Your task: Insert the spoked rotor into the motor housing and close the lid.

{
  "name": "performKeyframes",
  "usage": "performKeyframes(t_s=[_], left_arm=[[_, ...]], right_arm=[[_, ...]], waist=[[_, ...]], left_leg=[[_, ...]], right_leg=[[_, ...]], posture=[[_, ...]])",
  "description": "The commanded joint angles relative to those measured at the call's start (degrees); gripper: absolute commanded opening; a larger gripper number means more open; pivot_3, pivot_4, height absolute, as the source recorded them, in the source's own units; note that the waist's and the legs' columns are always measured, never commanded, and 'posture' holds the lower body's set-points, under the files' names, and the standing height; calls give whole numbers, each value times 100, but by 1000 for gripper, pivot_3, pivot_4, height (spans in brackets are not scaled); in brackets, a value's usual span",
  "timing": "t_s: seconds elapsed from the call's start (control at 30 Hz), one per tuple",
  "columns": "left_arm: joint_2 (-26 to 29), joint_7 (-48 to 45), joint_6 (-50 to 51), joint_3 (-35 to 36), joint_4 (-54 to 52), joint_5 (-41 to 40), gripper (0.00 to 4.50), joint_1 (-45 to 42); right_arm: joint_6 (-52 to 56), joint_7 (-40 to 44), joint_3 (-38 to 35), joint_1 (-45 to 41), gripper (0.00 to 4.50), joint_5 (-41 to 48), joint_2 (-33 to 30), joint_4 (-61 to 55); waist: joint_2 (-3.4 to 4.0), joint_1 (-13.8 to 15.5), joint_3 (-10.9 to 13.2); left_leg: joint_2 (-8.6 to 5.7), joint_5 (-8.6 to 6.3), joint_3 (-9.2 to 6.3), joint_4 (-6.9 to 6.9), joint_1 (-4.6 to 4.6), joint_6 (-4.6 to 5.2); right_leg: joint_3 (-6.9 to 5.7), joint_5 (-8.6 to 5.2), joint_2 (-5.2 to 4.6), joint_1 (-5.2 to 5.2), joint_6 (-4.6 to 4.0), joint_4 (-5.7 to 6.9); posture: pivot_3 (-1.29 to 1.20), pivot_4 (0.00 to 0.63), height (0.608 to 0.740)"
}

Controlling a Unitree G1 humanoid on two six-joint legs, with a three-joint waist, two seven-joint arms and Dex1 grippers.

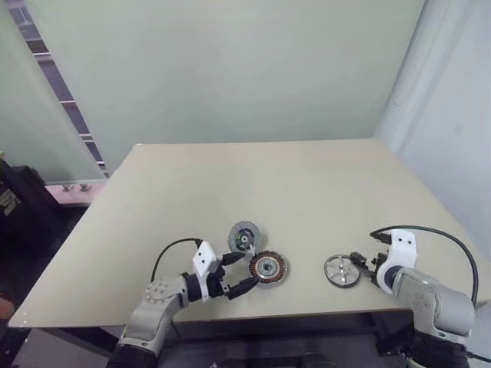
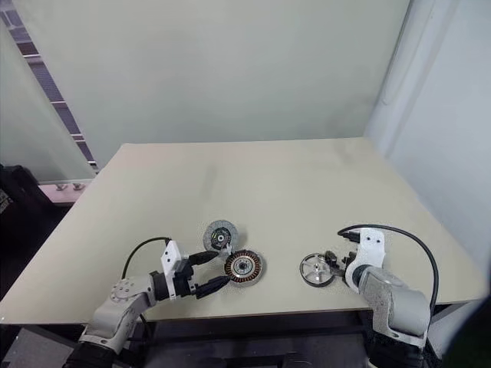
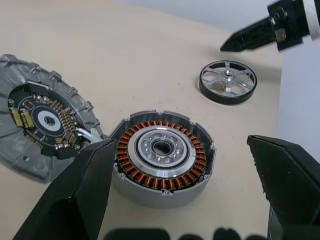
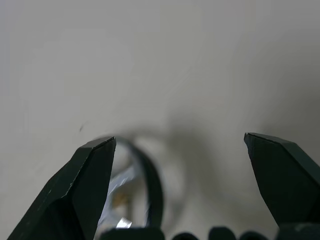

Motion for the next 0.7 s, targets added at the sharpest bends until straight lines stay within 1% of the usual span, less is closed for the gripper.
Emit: performKeyframes(t_s=[0.03,0.17,0.2,0.27,0.3,0.43,0.47,0.7], left_arm=[[-20,-45,-75,17,-26,-16,4500,-116],[-28,-46,-63,13,-38,-2,4500,-119],[-26,-45,-61,11,-43,2,4500,-118],[-21,-43,-57,10,-51,6,4500,-114],[-18,-44,-58,10,-54,9,4500,-112],[0,-46,-70,16,-37,24,4500,-113],[5,-46,-73,18,-36,27,4500,-111],[28,-36,-65,40,-49,26,4500,-97]], right_arm=[[299,11,-203,-11,4489,323,184,-366],[459,9,-260,13,4489,502,351,-383],[461,-1,-249,18,4322,521,369,-388],[463,-22,-242,21,3884,567,385,-393],[461,-31,-242,21,3582,584,393,-394],[404,-66,-243,-2,2191,634,411,-367],[383,-75,-249,-8,2123,652,414,-363],[189,-69,-322,-111,2123,791,511,-381]], waist=[[4,1,1],[6,0,1],[6,0,1],[6,0,1],[6,0,1],[6,0,1],[6,0,1],[9,-1,1]], left_leg=[[1,0,1,0,0,0],[1,0,0,1,1,-1],[1,0,0,1,1,-1],[1,-1,1,1,1,-1],[0,-1,0,1,1,-1],[0,-1,-1,0,-1,-2],[1,-1,-1,0,-1,-2],[1,-1,0,0,-2,-2]], right_leg=[[0,0,0,0,0,0],[-1,0,-1,-1,0,-1],[0,0,-1,-2,0,-1],[0,0,-1,-3,0,-1],[-1,0,-1,-3,0,-1],[-1,0,-1,-3,0,-1],[-1,0,-1,-3,0,-2],[-1,0,-2,-5,0,-3]], posture=[[0,0,740],[0,0,740],[0,0,740],[0,0,740],[0,0,740],[0,0,740],[0,0,740],[0,0,740]])
